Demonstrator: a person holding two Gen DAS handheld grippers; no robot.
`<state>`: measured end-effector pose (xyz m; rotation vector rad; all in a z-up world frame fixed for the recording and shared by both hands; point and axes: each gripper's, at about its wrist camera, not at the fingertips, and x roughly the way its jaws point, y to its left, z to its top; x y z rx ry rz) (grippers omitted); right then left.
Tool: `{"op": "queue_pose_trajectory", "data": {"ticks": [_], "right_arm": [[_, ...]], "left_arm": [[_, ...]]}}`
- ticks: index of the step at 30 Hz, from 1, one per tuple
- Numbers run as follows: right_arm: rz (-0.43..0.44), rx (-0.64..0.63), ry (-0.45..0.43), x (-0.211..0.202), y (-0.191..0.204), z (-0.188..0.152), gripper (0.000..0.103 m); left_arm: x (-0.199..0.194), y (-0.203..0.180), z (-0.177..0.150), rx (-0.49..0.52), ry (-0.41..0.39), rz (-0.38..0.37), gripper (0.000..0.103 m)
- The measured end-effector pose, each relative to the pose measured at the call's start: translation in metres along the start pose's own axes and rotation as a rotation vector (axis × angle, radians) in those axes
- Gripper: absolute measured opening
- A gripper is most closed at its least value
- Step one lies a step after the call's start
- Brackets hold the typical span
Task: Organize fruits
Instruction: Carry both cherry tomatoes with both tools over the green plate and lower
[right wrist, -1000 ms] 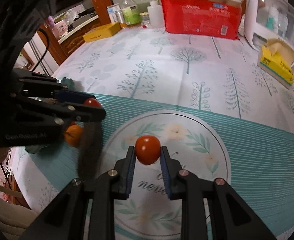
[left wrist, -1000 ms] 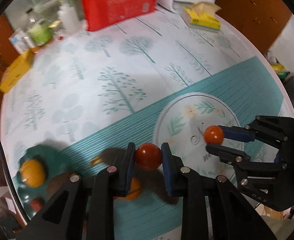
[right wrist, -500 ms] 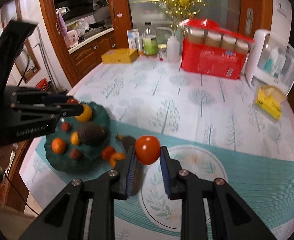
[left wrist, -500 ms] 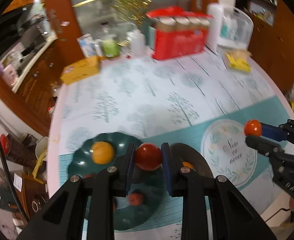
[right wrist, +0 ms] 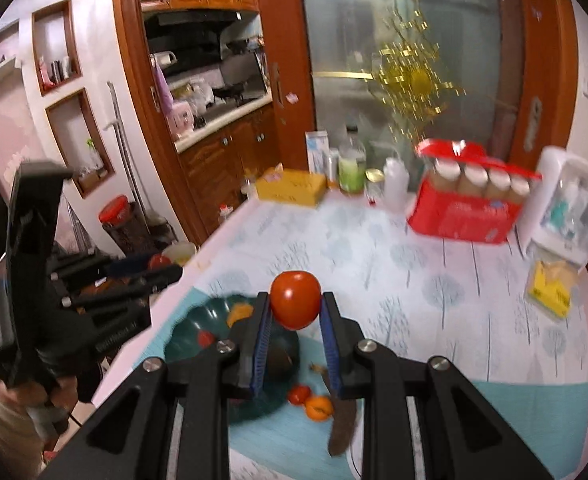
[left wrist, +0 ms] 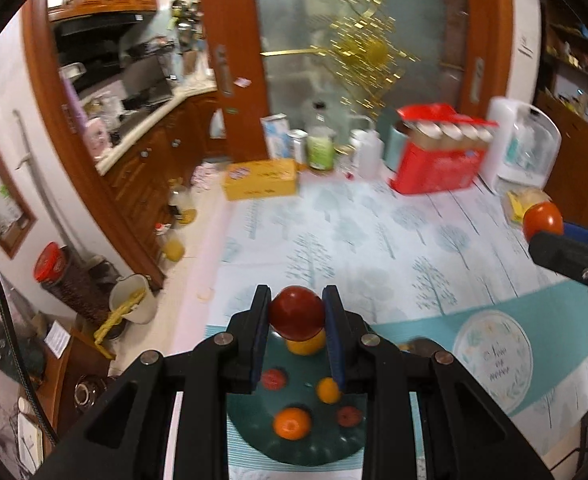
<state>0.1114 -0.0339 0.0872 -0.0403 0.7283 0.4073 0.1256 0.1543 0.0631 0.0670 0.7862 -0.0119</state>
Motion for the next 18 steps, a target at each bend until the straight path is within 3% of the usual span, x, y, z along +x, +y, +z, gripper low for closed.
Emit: {"op": "queue_pose_trajectory", "data": {"ticks": [7,18], "right_arm": [[0.038,0.018,0.015,0.026,0.029,0.013,0.025],[0.046,-0.004,0.300,0.140,0.050,-0.042,0.025]], "left_arm": [[0.014,0.035,-0.011,-0.075,0.043,0.056,0.024],[0.095,0.041,-0.070,-0.099,0.247,0.033,0.024]]}}
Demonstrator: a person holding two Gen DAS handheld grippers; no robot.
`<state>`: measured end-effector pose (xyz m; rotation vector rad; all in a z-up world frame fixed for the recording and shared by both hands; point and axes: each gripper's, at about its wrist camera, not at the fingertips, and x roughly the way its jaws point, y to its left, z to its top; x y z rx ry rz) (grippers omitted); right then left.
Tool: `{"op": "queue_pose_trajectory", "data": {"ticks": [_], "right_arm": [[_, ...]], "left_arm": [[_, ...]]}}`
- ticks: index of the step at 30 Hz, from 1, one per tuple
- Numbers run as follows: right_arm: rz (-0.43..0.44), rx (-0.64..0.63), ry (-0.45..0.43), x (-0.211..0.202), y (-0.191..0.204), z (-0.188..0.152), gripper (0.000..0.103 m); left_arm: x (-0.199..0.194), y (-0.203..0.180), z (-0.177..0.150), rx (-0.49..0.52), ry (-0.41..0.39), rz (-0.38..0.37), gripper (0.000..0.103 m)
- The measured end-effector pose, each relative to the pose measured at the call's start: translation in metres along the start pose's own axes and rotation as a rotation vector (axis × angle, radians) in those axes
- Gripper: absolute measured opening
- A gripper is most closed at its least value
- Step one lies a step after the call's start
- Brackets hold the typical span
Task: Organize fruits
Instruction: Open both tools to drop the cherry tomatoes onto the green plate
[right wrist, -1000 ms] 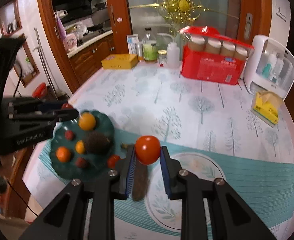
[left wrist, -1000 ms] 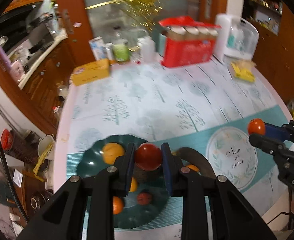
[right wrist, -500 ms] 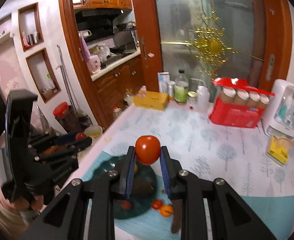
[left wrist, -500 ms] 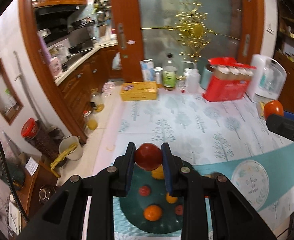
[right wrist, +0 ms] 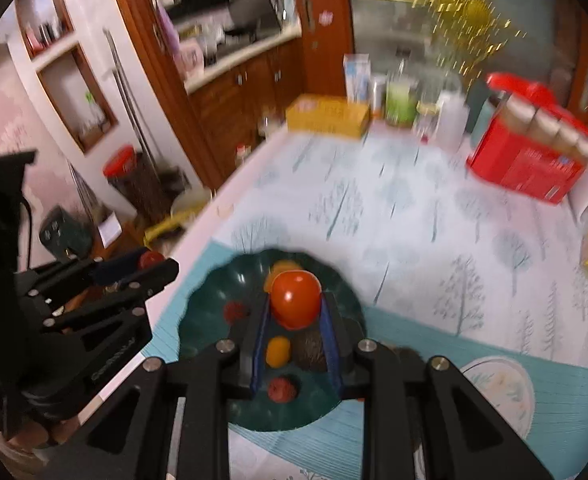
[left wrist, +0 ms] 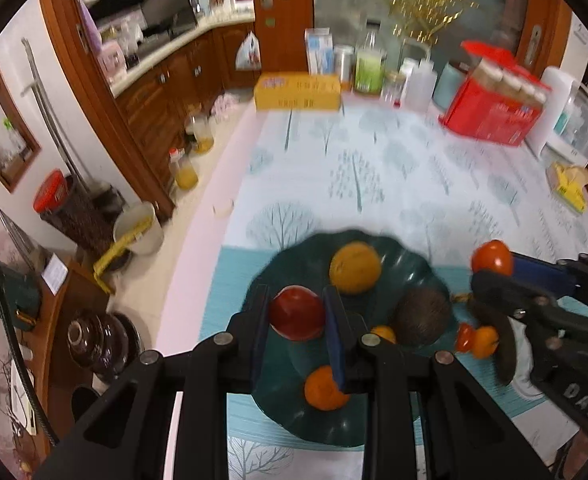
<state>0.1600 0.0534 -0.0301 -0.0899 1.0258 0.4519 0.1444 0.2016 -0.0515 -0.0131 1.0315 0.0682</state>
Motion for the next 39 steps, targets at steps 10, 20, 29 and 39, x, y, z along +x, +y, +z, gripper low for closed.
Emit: {"op": "queue_pose_trajectory", "data": {"ticks": [10,20,29,39], "right_arm": [[-0.010,-0.070,0.173,0.087,0.014,-0.013,0.025],[-0.045,-0.148,0.212,0.114,0.022,-0.013,0.026],[-0.024,-0.166,0.143,0.093,0.023,-0.007,0.041],[-0.026,-0.151,0.061,0.057,0.019,-0.009,0.041]], "left_arm": [[0.078,0.009,-0.023,-0.002,0.166,-0.011,0.025],[0.117,0.005,-0.035,0.019,0.256,-0.052,0.035],[0.108,0.000,-0.029,0.032,0.236,-0.055,0.062],[0.076,-0.012,-0.027,0.056,0.189,-0.076,0.066]]}}
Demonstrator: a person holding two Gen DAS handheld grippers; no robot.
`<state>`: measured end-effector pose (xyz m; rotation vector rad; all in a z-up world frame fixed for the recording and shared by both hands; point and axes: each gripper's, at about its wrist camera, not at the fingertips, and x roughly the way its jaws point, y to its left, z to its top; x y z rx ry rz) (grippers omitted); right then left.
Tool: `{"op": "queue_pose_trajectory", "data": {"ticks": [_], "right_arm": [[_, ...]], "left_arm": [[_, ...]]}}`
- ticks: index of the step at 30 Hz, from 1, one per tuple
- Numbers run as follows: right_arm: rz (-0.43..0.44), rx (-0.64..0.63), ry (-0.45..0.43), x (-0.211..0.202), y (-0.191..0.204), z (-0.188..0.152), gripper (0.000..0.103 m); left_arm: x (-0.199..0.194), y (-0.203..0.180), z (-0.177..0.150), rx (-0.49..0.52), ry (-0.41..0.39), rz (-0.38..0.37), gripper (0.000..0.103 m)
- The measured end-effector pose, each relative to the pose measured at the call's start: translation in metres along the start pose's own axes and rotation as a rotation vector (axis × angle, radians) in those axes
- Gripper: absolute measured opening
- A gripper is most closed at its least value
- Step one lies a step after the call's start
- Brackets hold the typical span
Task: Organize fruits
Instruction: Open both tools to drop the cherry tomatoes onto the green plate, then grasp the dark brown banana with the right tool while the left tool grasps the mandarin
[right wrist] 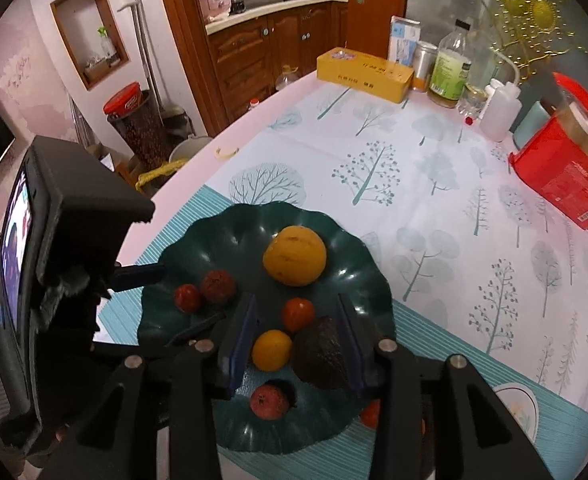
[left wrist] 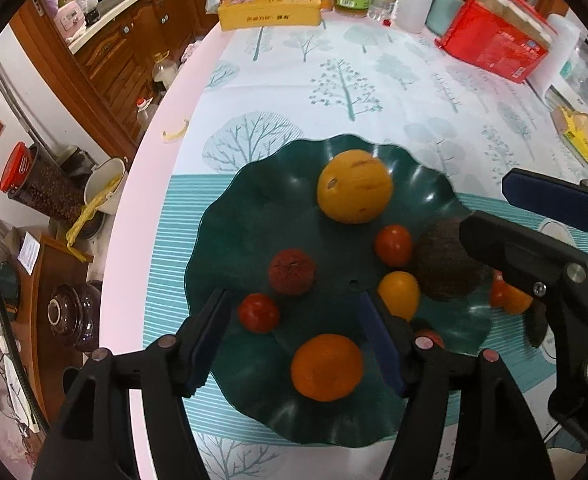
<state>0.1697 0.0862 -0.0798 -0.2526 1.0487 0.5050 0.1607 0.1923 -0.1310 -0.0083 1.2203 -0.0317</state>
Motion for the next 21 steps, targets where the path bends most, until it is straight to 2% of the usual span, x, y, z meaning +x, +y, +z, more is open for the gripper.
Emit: {"op": "queue_pose_trajectory", "data": {"ticks": [8,12,17,21], "right_arm": [[-0.010,0.049,-0.065,-0.038,-0.013,-0.015,0.041],[-0.023,0.077,-0.092,-0.059,-0.025,-0.030,0.041],[-0.048,0.115,-0.133,-0.087,-0.046,-0.048,0.041],[-0.102,0.156,-0.180,-0.111,-0.071,-0.066,0.041]], "left_arm": [[-0.032,-0.016,-0.003,-0.003,-0.065,-0.039,0.066],[-0.048,-0.029,-0.004,0.010,-0.105,-0.084,0.066],[-0.070,-0.053,-0.004,0.068,-0.167,-0.086,0.069],[-0.087,-0.074,-0.001,0.141,-0.171,-0.102,0.070]]}}
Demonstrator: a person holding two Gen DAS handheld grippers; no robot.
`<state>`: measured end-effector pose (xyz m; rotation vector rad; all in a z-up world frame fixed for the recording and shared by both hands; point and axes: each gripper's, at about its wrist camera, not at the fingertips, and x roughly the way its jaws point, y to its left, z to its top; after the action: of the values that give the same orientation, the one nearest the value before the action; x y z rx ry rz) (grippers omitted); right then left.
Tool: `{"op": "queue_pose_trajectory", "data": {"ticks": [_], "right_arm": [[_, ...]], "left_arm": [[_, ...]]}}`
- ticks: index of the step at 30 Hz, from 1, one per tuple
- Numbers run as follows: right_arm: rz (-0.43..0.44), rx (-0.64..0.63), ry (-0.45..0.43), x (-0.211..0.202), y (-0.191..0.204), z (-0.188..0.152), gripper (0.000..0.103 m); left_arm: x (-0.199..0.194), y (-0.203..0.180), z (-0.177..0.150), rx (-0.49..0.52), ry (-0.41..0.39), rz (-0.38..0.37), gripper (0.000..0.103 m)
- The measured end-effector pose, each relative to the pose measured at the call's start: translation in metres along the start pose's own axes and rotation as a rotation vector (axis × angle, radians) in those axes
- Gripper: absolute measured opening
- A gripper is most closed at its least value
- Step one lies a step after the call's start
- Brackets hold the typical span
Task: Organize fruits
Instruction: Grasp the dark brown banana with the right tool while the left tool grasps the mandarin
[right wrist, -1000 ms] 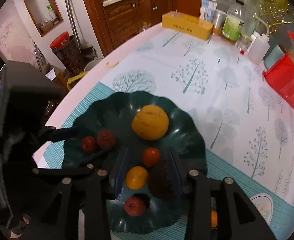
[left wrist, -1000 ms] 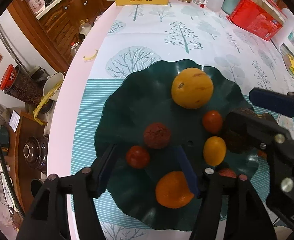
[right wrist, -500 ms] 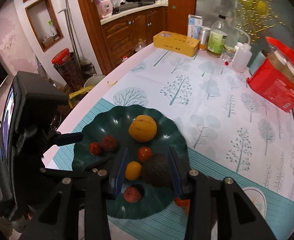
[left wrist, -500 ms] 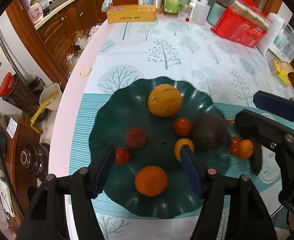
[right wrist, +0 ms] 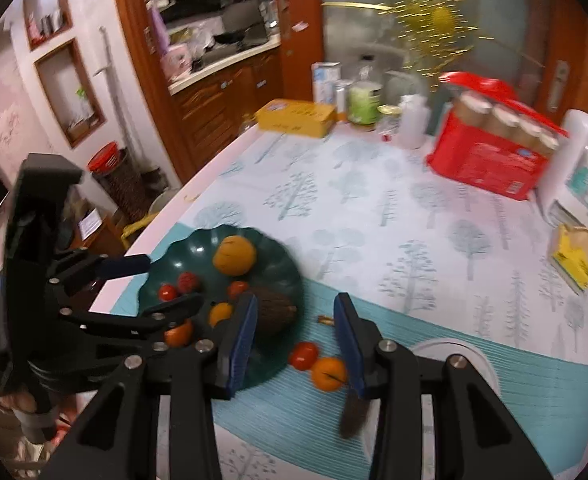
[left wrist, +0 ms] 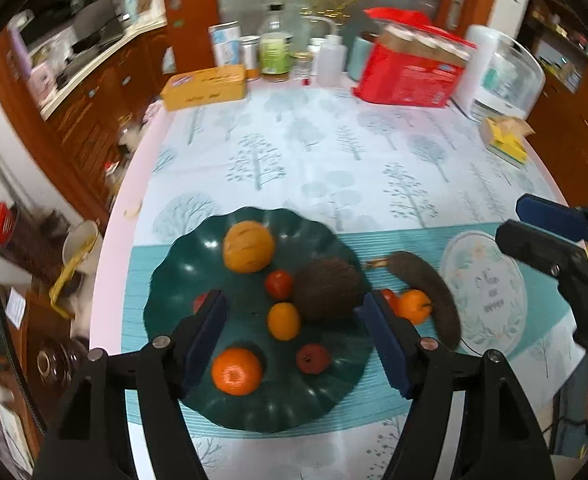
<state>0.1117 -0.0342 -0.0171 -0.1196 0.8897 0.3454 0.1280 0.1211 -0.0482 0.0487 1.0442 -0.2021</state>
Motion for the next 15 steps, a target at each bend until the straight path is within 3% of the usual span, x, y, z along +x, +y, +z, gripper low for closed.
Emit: {"op": "queue_pose_trajectory", "data": {"ticks": [5,15], "right_arm": [[-0.035,0.050,-0.022,-0.018,-0.030,-0.014,0.040],[-0.053,0.107,0.015,-0.020,-0.063,-0.049,0.040]], "left_arm": [[-0.012,-0.022,0.009,0.048,-0.021,0.008,0.070],[0.004,-0.068,0.023,0.170,0.014,-0.077,0.070]]}}
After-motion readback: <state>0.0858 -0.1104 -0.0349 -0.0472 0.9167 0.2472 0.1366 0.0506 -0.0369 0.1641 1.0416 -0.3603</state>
